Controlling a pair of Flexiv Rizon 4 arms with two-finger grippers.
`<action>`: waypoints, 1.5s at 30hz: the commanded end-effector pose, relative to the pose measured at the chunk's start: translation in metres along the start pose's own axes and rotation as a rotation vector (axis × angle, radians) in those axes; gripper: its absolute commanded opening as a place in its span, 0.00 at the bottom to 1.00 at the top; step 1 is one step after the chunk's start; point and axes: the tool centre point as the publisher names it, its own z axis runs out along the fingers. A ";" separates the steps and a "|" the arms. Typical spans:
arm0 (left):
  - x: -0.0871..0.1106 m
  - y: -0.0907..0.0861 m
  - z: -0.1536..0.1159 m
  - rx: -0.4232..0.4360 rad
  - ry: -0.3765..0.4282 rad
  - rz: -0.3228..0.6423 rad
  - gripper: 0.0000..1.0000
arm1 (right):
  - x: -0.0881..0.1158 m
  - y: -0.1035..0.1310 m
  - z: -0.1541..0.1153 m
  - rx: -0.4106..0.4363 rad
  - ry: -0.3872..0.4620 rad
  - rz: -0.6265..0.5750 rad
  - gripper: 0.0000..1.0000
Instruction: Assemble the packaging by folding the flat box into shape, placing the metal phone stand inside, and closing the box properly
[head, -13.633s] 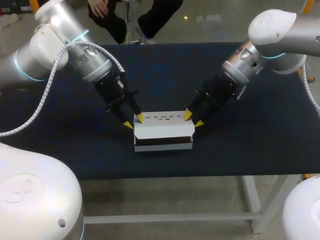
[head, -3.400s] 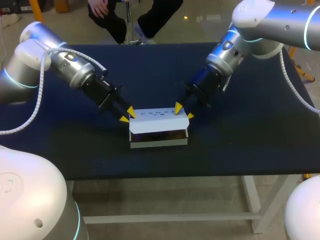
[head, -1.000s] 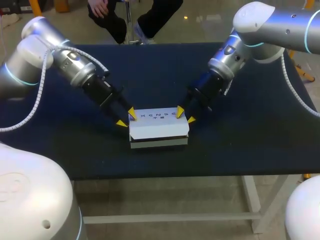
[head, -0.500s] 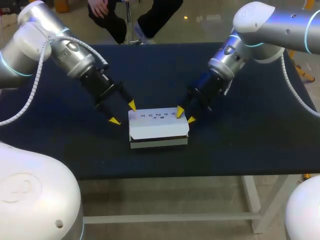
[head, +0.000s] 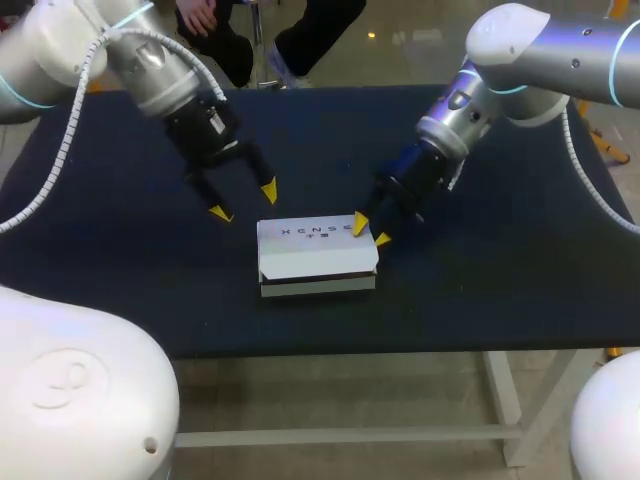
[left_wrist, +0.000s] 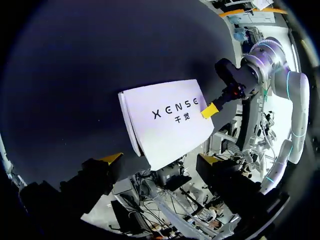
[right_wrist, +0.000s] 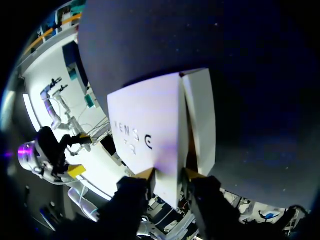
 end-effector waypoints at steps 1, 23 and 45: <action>0.013 0.011 0.000 0.184 -0.236 0.260 1.00 | 0.000 0.001 0.000 0.001 -0.001 -0.001 0.38; 0.031 0.034 0.021 -0.123 -0.616 1.259 1.00 | 0.000 0.001 0.000 0.001 -0.001 -0.001 0.36; 0.020 0.028 0.039 -0.066 -0.630 1.388 1.00 | 0.000 0.001 0.000 0.001 -0.001 -0.001 0.37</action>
